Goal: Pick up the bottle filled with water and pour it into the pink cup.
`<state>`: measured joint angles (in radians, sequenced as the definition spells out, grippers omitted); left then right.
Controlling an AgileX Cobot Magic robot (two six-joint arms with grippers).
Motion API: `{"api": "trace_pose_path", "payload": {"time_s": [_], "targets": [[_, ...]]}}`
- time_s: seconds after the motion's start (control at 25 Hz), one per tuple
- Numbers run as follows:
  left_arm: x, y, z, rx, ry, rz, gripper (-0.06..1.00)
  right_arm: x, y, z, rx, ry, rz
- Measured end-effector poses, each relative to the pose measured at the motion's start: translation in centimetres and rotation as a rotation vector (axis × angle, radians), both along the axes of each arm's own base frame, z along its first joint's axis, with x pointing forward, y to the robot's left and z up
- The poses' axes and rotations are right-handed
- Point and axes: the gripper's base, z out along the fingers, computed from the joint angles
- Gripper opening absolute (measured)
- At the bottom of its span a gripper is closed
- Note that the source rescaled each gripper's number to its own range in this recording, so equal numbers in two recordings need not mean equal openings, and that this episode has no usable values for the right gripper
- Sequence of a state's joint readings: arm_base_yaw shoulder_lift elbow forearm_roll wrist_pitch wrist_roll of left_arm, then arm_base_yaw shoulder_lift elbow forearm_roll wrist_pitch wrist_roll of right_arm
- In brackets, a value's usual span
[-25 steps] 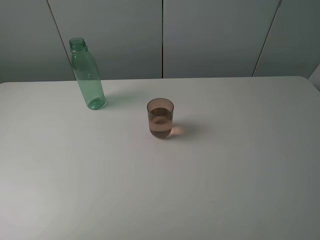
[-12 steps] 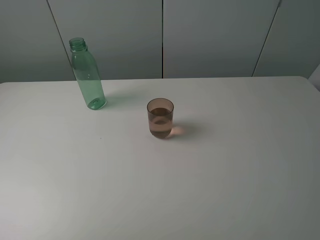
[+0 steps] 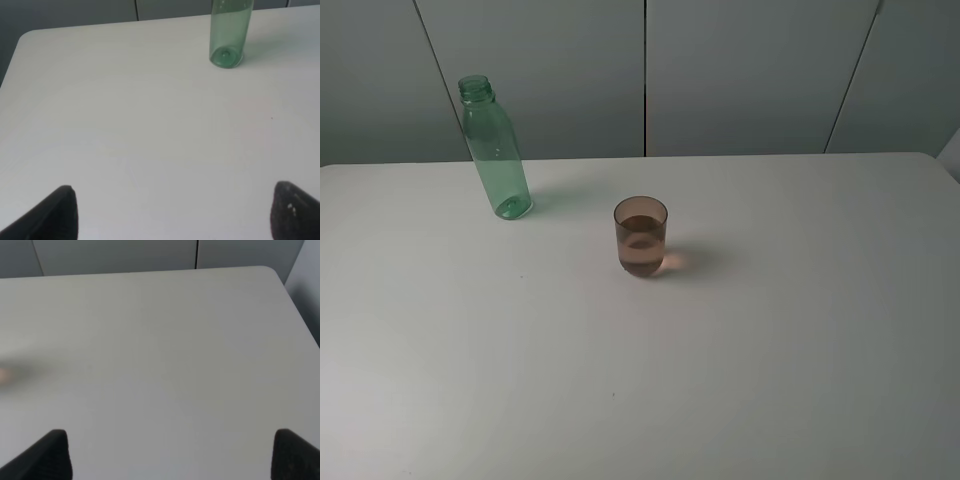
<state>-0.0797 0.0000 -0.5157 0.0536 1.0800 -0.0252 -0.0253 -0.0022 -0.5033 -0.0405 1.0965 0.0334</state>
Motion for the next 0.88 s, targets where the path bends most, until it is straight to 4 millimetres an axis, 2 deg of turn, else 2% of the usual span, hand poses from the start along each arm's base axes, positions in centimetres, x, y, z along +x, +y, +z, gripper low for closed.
{"api": "trace_pose_path", "payload": {"time_s": [0.88], "targets": [[0.01, 0.0, -0.02, -0.002, 0.001, 0.001, 0.95, 0.0, 0.0, 0.0, 0.0, 0.0, 0.004]]}}
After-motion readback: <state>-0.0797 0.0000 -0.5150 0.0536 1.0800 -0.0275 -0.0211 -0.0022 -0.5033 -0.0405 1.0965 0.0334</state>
